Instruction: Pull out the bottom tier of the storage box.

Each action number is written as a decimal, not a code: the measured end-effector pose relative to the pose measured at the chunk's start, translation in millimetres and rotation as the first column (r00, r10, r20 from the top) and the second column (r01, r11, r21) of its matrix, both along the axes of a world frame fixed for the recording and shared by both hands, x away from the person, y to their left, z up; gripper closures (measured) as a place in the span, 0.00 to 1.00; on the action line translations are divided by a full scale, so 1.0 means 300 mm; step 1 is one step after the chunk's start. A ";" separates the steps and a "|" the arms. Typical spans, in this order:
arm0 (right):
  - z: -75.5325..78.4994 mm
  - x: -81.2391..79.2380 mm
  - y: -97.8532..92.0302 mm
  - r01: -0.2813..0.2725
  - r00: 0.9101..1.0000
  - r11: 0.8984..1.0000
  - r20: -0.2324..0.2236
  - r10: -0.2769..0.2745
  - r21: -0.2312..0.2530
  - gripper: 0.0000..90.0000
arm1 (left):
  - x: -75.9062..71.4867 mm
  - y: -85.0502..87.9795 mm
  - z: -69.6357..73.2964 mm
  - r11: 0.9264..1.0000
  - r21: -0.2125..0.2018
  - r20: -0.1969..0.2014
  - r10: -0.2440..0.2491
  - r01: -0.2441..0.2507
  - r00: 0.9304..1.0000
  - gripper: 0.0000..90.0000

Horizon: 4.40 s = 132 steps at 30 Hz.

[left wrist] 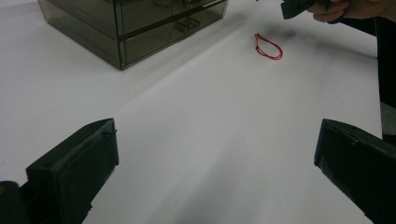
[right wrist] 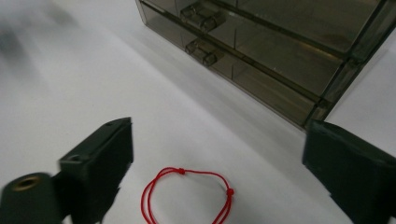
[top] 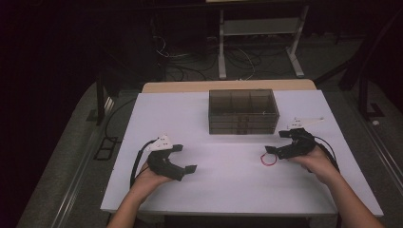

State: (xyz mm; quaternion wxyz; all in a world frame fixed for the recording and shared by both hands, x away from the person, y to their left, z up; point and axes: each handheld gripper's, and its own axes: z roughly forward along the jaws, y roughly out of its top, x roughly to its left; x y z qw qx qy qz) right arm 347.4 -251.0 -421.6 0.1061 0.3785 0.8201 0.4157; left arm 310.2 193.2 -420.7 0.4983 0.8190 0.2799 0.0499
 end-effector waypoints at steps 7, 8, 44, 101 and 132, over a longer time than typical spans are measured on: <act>-0.016 0.002 0.000 0.009 1.000 1.000 -0.020 -0.009 -0.021 0.26 | 0.002 0.002 -0.001 1.000 0.000 -0.002 0.001 -0.001 1.000 0.00; -0.017 0.003 -0.001 0.015 1.000 1.000 -0.022 -0.015 -0.022 0.28 | 0.002 0.001 -0.002 1.000 0.000 -0.002 0.001 -0.001 1.000 0.00; -0.075 0.017 -0.022 0.014 0.996 0.996 -0.089 -0.023 -0.092 0.81 | -0.001 0.002 -0.003 1.000 -0.002 -0.003 0.002 -0.002 1.000 0.00; -0.048 0.005 -0.048 0.035 0.998 0.994 -0.050 -0.040 -0.101 0.97 | 0.001 0.001 -0.004 1.000 0.000 -0.001 0.001 -0.001 1.000 0.00; -0.015 -0.008 -0.136 0.096 0.995 0.992 -0.032 -0.099 -0.085 0.97 | 0.002 0.004 -0.002 1.000 -0.004 -0.003 0.006 -0.006 1.000 0.00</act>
